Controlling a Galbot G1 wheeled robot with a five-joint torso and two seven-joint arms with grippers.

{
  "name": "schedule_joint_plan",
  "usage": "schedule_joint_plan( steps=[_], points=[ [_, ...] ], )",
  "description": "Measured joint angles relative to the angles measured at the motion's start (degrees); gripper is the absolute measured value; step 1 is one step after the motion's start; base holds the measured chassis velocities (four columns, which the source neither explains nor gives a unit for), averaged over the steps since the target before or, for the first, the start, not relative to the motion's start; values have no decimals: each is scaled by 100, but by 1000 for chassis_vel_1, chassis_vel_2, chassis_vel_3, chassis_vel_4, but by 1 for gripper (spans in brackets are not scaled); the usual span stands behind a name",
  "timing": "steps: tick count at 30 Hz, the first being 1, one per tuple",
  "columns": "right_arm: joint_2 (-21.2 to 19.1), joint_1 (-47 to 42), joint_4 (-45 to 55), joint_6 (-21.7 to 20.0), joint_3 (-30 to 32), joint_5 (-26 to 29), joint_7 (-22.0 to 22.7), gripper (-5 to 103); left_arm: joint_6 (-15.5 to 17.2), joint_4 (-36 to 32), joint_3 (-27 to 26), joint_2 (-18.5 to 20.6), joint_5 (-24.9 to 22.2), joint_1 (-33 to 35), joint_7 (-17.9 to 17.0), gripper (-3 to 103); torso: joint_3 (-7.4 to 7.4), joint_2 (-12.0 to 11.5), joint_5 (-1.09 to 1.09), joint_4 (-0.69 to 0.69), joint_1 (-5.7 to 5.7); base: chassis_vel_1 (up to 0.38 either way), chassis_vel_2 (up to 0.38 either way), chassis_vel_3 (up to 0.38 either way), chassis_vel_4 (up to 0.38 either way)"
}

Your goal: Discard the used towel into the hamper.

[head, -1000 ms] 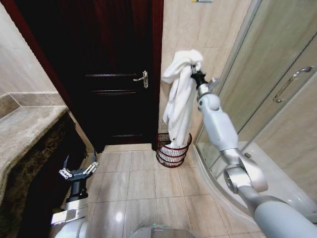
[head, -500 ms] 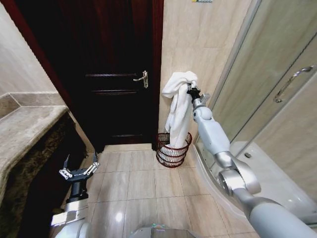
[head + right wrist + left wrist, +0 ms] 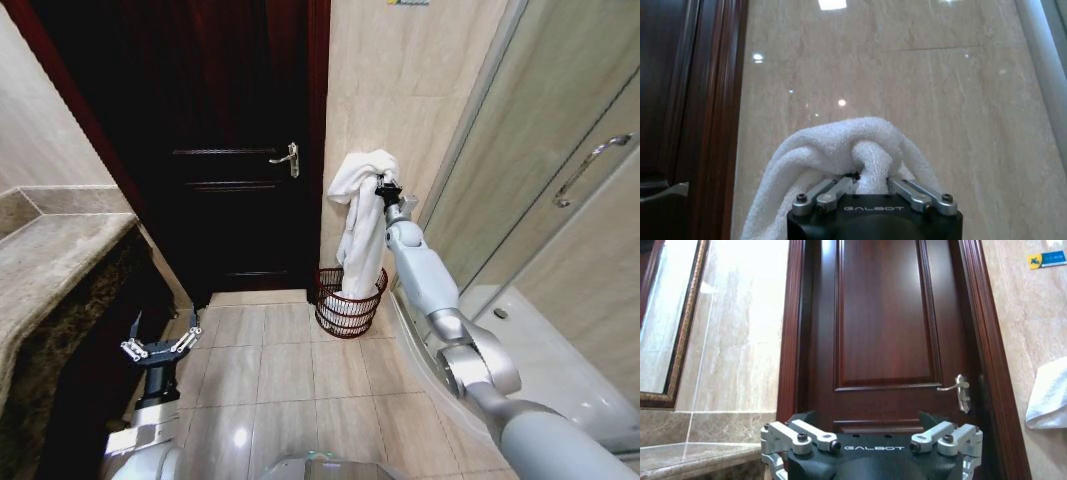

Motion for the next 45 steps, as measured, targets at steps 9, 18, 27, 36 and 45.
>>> schedule_joint_plan(
  steps=[9,18,27,36,45],
  points=[
    [-42,-356,424,-53,43,-47,143,12,-51,91,-30,-1,-43,-15,17,100,-1,0,0,0,-2,0,0,0,0],
    [-87,-844,976,-223,92,-187,283,12,-70,126,-32,0,-92,-34,38,100,-1,-2,0,1,0,-47,60,47,-56],
    [-219,-1832,1982,-579,189,-323,559,12,-70,203,-43,0,-128,-99,52,100,0,-2,1,-2,1,-81,68,71,-68],
    [-15,-2296,2251,-546,251,-451,641,12,-84,342,-23,0,-138,-145,82,100,-1,-1,0,1,-2,-6,3,5,-3],
    [54,-2347,2445,-574,235,-505,772,12,-73,391,-110,0,-297,-192,108,100,-1,-1,0,1,-1,-27,34,30,-34]
  ],
)
